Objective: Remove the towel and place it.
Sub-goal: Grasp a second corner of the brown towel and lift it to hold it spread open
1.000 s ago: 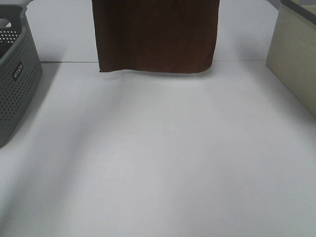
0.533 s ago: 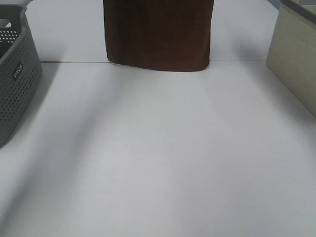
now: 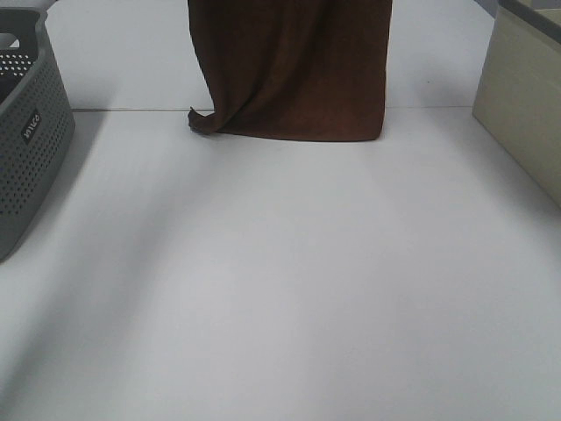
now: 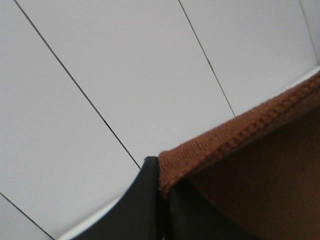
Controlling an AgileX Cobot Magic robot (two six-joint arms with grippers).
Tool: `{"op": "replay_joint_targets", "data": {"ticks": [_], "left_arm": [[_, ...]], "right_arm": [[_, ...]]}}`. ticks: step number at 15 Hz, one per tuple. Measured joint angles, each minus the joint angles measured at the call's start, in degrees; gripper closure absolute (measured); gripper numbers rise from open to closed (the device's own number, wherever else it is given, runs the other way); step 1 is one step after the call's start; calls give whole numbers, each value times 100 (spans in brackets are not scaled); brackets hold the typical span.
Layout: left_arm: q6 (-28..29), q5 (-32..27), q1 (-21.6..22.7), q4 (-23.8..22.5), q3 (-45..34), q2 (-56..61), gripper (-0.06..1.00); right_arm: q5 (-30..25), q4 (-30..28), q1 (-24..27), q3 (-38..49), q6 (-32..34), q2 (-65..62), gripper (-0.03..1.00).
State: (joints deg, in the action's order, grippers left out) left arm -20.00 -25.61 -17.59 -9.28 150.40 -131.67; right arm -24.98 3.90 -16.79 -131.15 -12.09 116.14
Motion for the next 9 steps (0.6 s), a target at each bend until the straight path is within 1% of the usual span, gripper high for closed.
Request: {"op": "replay_joint_targets", "data": {"ticks": [2, 3, 4, 6, 7, 8, 9], "left_arm": [[-458, -1553, -17, 596, 0, 413, 94], [-579, -2160, -29, 785, 0, 567, 94], [-607, -2452, -34, 842, 6, 630, 94], [-607, -3392, -40, 928, 6, 768, 94], [-584, -3965, -40, 991, 6, 796, 94], [-258, -4326, -46, 1003, -115, 842, 94], [-138, -4349, -46, 1003, -258, 905, 94]], "right_arm": [[-894, 34, 0, 0, 223, -206, 96], [-1324, 74, 0, 0, 315, -286, 96], [-1547, 126, 0, 0, 355, -344, 96], [-2395, 252, 0, 0, 395, -504, 96], [-2750, 304, 0, 0, 401, -584, 96], [-3375, 464, 0, 0, 504, -682, 96], [-3684, 533, -11, 0, 521, -693, 96]]}}
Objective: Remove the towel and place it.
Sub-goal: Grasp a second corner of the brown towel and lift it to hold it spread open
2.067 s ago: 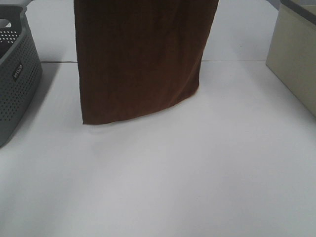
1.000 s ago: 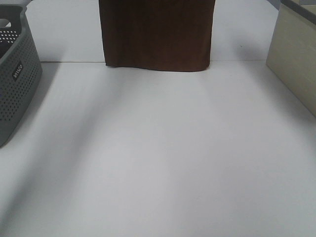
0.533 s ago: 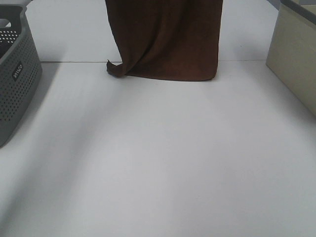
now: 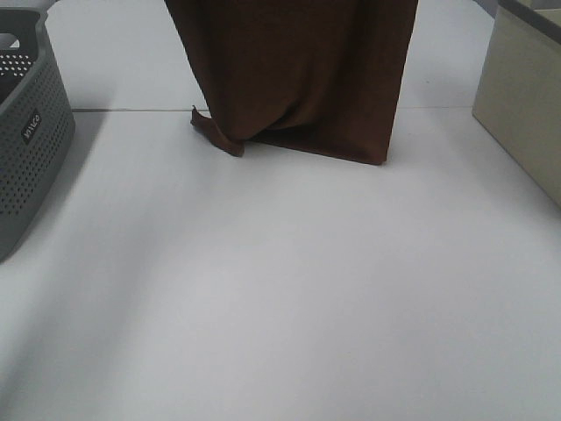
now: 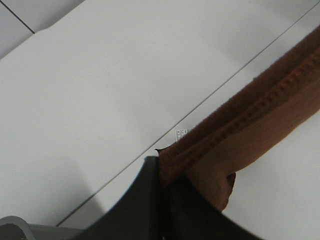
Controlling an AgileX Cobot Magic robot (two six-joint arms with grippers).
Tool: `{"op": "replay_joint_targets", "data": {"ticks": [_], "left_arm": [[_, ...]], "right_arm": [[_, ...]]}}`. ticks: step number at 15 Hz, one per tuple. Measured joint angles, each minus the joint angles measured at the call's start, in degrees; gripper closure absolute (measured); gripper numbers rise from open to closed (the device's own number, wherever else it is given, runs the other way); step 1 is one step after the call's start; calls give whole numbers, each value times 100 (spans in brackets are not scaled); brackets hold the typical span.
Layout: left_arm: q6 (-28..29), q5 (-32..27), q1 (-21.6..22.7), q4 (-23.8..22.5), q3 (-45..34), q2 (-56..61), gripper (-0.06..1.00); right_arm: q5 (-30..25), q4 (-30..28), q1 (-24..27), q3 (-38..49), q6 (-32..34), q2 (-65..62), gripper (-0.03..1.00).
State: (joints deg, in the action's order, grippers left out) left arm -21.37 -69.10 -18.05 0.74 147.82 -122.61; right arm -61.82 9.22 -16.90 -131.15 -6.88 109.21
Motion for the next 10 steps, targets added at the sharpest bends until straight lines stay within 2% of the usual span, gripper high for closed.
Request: {"op": "replay_joint_targets", "data": {"ticks": [2, 4, 6, 10], "left_arm": [[201, -11, 0, 17, -567, 286, 94], [212, -11, -6, 57, -1278, 665, 94], [160, -6, -17, 103, -2349, 1352, 94], [-86, 97, -46, 298, -4217, 2722, 94]], "right_arm": [[-539, 52, -6, 0, 0, -11, 96], [-751, 69, -29, 0, 0, -23, 96], [-785, 246, -29, 235, 6, -138, 96], [-796, 561, -46, 1346, 6, -676, 96]]}}
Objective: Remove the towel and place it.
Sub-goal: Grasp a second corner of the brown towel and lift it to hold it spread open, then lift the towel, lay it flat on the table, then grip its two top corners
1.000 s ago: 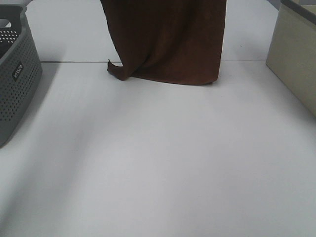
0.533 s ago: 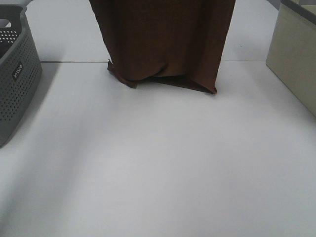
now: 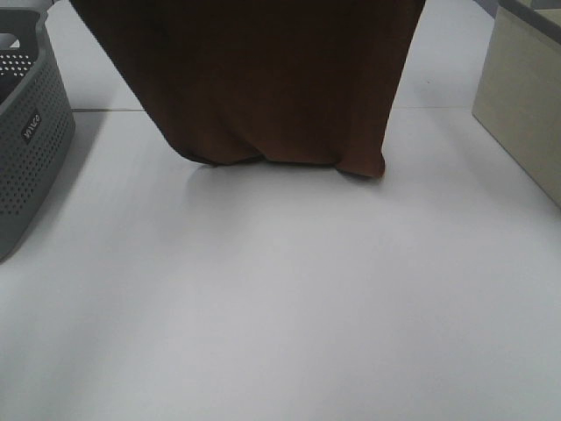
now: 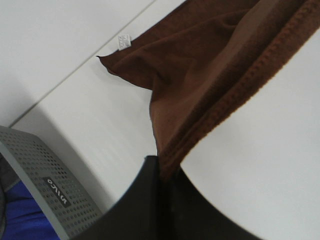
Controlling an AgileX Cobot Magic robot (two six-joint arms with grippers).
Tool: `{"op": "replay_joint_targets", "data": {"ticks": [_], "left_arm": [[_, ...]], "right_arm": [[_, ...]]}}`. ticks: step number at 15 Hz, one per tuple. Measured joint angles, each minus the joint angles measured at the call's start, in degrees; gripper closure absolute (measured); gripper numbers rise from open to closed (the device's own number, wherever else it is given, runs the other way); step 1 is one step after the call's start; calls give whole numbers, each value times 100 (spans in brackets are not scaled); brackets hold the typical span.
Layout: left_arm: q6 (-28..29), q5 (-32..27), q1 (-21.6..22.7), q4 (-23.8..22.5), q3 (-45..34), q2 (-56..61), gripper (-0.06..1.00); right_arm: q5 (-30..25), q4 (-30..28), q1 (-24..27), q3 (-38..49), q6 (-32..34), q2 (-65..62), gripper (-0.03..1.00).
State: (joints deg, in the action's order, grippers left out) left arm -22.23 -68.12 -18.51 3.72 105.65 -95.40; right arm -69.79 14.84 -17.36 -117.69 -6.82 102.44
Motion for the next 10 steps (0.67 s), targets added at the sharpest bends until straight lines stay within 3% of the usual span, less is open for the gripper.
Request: {"op": "replay_joint_targets", "data": {"ticks": [5, 10], "left_arm": [[-464, 189, -40, 579, -1879, 1169, 94], [-521, 212, -40, 1255, -2813, 1616, 94]], "right_arm": [[-34, 103, -57, 1908, 0, -1335, 96], [-11, 109, -57, 3243, 126, -2189, 96]]}}
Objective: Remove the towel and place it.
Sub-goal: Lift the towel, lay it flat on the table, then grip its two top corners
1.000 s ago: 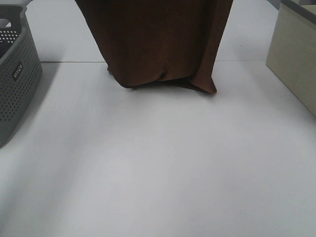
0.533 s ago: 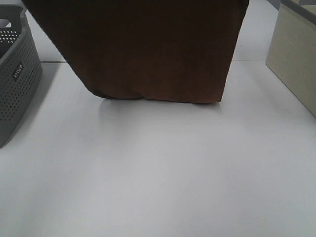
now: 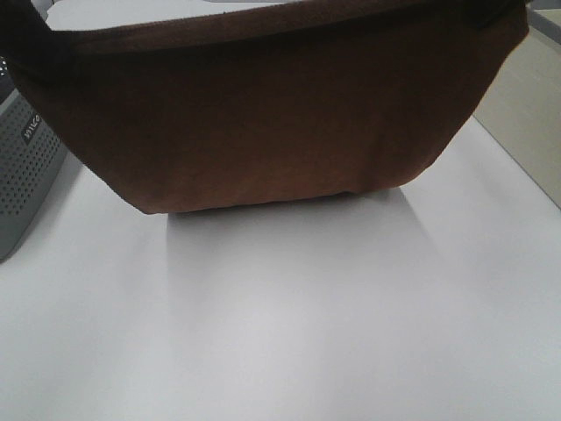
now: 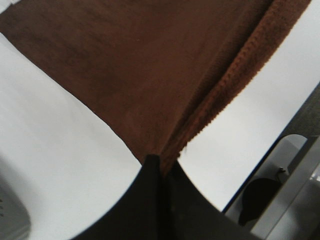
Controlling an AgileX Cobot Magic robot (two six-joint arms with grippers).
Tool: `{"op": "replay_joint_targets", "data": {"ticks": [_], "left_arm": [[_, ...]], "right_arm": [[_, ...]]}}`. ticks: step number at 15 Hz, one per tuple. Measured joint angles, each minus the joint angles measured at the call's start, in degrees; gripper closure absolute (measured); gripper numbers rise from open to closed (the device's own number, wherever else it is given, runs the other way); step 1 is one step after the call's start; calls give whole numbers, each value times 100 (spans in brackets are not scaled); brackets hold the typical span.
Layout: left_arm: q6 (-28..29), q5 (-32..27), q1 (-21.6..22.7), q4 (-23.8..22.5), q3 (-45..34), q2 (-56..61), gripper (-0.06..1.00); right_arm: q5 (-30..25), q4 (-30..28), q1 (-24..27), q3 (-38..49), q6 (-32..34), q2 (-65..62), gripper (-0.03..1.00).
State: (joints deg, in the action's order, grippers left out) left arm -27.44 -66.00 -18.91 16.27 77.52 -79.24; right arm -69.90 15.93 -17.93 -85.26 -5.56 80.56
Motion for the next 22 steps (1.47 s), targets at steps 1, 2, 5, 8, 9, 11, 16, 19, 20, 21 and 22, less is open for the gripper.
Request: {"op": "replay_joint_targets", "data": {"ticks": [1, 2, 5, 8, 9, 11, 16, 19, 20, 21, 22], "left_arm": [[0, 0, 0, 166, -229, 74, 94], [0, 11, 0, 344, -481, 172, 94], [0, 29, 0, 665, -1318, 533, 94], [0, 29, 0, 934, -2097, 928, 94], [0, 23, 0, 1060, -2384, 1008, 94], [0, 23, -52, 1203, -2825, 1106, 94], [160, 0, -1375, 945, -3323, 1123, 94], [361, 6, -1684, 848, -3386, 1123, 94], [418, 6, -1690, 842, -3461, 1123, 94], [453, 6, -1690, 865, -3552, 1129, 94], [453, 11, -1690, 945, -3655, 1129, 94]], "right_arm": [[0, 6, 0, 235, 23, -143, 96], [0, 11, 0, 447, 74, -304, 96], [0, 235, 0, 1066, 149, -802, 96], [-6, 579, 0, 1828, 269, -1312, 96], [-6, 693, 0, 2080, 309, -1484, 96], [-6, 917, 0, 2544, 395, -1759, 96], [0, 1026, 57, 3827, 527, -2361, 96], [11, 1043, 74, 4286, 584, -2418, 96], [11, 1100, 74, 4458, 584, -2418, 96], [11, 1186, 74, 4658, 584, -2418, 96], [11, 1232, 74, 4819, 556, -2418, 96]]}}
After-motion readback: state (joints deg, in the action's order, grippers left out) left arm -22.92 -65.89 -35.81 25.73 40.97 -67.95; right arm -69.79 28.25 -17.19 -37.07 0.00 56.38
